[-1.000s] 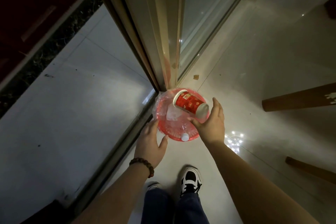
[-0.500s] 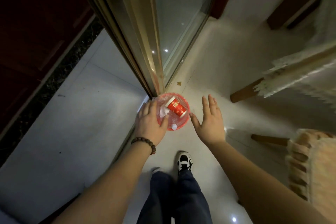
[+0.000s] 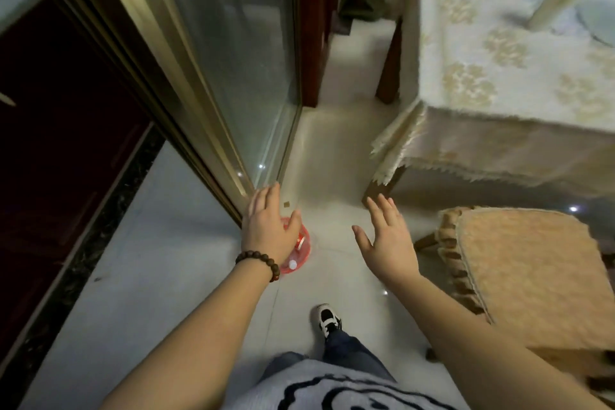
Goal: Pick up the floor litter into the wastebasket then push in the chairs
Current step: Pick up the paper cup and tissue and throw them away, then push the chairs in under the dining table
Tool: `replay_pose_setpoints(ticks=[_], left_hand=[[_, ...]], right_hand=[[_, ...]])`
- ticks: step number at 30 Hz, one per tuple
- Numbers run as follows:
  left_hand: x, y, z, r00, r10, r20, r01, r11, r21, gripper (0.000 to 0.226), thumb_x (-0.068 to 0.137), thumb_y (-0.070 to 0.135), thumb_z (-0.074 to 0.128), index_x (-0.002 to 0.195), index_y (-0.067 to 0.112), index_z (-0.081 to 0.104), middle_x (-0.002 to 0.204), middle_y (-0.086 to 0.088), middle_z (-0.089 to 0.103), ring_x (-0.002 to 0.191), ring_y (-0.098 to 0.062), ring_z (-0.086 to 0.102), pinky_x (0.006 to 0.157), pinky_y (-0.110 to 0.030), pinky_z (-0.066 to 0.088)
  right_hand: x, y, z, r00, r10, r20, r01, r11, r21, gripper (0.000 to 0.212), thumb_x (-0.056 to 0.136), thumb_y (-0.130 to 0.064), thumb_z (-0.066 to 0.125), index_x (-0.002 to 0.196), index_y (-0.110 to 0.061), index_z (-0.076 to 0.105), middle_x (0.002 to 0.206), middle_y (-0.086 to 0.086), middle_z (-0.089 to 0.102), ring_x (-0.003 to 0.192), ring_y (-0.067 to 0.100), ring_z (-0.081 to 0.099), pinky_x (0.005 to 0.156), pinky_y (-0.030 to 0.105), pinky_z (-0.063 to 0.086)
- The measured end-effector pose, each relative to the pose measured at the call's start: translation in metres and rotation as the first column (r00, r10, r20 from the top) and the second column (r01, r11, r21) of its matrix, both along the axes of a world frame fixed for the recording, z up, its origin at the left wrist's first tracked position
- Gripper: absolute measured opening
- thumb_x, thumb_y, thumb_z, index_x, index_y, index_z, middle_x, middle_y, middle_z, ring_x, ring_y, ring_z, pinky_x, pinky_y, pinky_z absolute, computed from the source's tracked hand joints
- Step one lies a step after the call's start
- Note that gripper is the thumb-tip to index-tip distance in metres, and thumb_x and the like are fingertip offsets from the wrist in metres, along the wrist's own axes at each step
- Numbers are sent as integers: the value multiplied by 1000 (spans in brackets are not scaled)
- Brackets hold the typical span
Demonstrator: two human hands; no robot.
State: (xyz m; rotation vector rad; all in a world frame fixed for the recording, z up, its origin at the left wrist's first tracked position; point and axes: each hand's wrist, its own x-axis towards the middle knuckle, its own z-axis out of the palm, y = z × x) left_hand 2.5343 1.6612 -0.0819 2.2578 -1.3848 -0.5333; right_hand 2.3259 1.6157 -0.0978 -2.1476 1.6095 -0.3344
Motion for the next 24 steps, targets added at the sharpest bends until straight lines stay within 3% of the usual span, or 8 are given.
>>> replay_pose_setpoints(ticks=[8, 17, 24], left_hand=[[-81, 28, 2, 951, -308, -18, 308, 951, -2, 63, 92, 41, 51, 145, 15, 31, 149, -8, 37, 138, -25, 29, 114, -41, 25], [-213, 79, 10, 752, -657, -51, 657, 753, -25, 61, 93, 44, 46, 145, 14, 32, 149, -7, 37, 139, -24, 28, 115, -42, 24], [-301, 114, 28, 628, -778, -33, 776, 629, -52, 62, 92, 48, 47, 143, 16, 34, 146, -4, 41, 137, -22, 32, 112, -45, 29]], right_hand=[[-73, 82, 12, 943, -329, -41, 328, 944, -36, 60, 95, -42, 45, 146, -16, 29, 156, 8, 19, 144, 23, 13, 117, 35, 9], [-174, 210, 23, 712, -701, -47, 701, 713, -5, 58, 93, -39, 51, 144, -17, 33, 155, 7, 22, 143, 23, 16, 115, 32, 11], [-248, 274, 35, 552, -834, 14, 834, 552, 9, 56, 93, -42, 49, 143, -24, 32, 156, 2, 21, 142, 21, 18, 114, 38, 20]])
